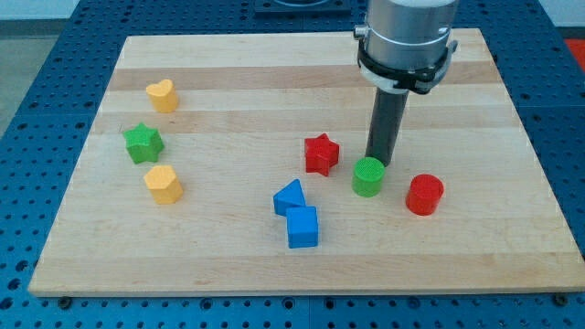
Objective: Move the red star into the green circle
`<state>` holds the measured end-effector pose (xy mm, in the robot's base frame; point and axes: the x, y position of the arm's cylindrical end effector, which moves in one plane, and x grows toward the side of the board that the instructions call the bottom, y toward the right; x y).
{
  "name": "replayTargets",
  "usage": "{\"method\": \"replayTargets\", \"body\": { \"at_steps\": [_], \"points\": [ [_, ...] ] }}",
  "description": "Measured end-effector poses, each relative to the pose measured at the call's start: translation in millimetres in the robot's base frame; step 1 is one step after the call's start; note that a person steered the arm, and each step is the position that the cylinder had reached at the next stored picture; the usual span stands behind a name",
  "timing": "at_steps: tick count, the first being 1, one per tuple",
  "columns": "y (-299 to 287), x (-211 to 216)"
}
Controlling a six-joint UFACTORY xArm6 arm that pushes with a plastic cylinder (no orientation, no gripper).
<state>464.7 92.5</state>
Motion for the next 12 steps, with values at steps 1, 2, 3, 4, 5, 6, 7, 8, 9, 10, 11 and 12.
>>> {"method": "replayTargets", "body": {
  "at_steps": [1, 2, 3, 4, 5, 6, 7, 8, 9, 10, 11, 12],
  "points": [
    [0.0, 18.4],
    [0.0, 35.9],
    [0.0, 47.3],
    [-5.2, 31.7],
    [-27.0, -14.5],
    [-37.4, -41.1],
    [-37.4, -47.5],
    [-37.4, -47.0],
    [-37.6, -45.2],
    [-49.0, -45.2],
    [-60.2, -45.2],
    [-66.0, -48.9]
  ]
}}
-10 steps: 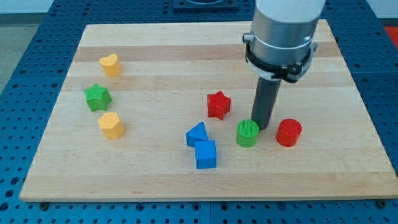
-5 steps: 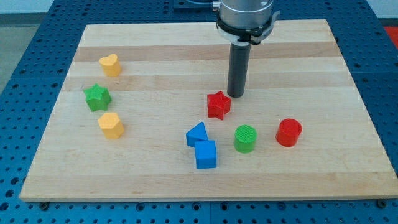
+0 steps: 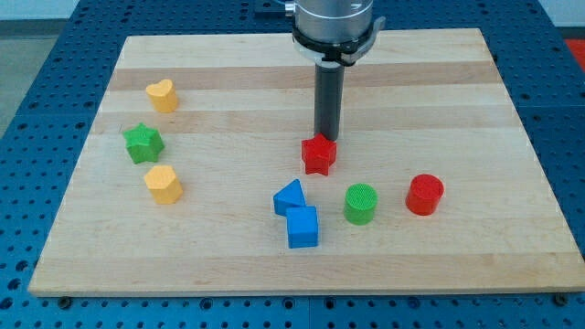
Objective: Move the red star into the green circle
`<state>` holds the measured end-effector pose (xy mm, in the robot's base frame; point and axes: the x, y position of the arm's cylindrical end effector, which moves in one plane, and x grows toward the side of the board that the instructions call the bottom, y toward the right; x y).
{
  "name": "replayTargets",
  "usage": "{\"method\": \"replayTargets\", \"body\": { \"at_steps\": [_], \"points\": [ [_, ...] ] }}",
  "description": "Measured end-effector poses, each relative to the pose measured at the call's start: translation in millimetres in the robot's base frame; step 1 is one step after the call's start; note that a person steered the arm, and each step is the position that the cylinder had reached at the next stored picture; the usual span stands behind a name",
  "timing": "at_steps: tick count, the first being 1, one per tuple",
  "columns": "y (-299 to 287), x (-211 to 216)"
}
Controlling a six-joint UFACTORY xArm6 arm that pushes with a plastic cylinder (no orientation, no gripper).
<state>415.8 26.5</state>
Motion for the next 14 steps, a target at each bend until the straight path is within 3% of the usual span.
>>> {"method": "replayTargets", "body": {
  "at_steps": [2, 5, 12, 14],
  "points": [
    [-4.1, -17.7],
    [-16.2, -5.0],
    [-10.8, 71.5],
    [-10.8, 23.3]
  ]
}}
